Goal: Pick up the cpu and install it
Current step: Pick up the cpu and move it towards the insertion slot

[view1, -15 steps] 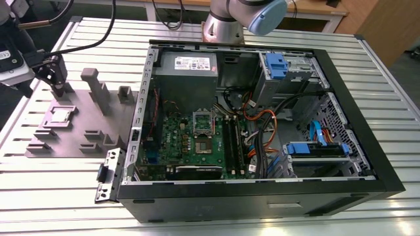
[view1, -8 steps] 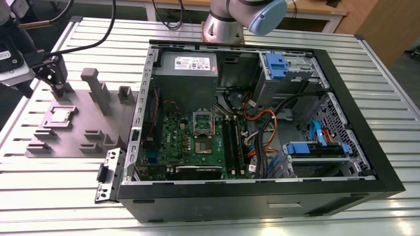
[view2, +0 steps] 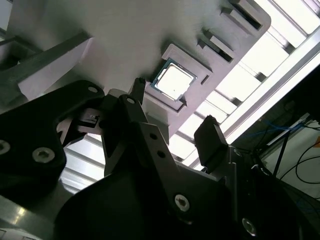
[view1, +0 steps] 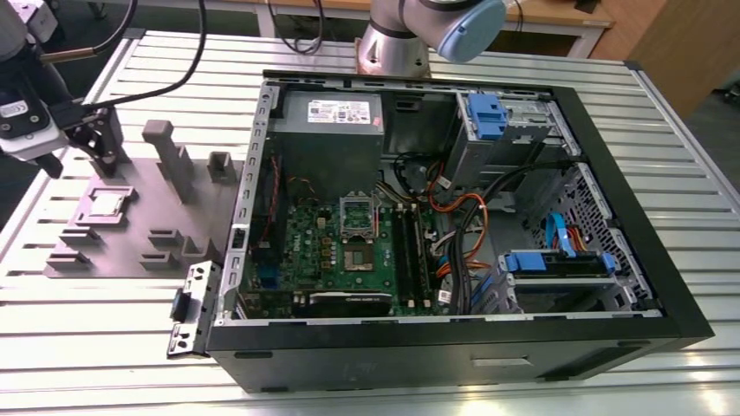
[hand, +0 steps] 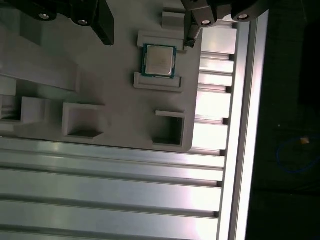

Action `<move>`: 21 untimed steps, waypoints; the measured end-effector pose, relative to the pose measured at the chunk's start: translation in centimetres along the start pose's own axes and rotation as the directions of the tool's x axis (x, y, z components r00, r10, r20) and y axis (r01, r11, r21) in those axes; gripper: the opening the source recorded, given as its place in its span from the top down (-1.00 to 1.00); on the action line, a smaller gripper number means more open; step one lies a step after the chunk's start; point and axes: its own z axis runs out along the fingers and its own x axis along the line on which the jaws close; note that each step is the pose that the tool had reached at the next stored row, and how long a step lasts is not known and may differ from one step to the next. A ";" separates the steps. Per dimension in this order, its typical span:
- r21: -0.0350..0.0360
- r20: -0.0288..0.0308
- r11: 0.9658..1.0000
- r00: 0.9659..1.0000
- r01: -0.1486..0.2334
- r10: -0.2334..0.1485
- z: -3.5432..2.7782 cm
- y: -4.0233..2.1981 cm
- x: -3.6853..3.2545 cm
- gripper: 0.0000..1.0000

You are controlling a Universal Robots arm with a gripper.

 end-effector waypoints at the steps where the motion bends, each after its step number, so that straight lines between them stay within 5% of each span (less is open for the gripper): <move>1: 0.000 0.000 1.000 1.000 0.000 0.000 0.18 -0.01 0.00 -0.33; 9: 0.000 0.000 1.000 1.000 -0.007 0.007 1.43 -0.06 -0.01 -0.33; 21: 0.000 0.000 1.000 1.000 -0.008 0.008 1.53 -0.07 -0.02 -0.33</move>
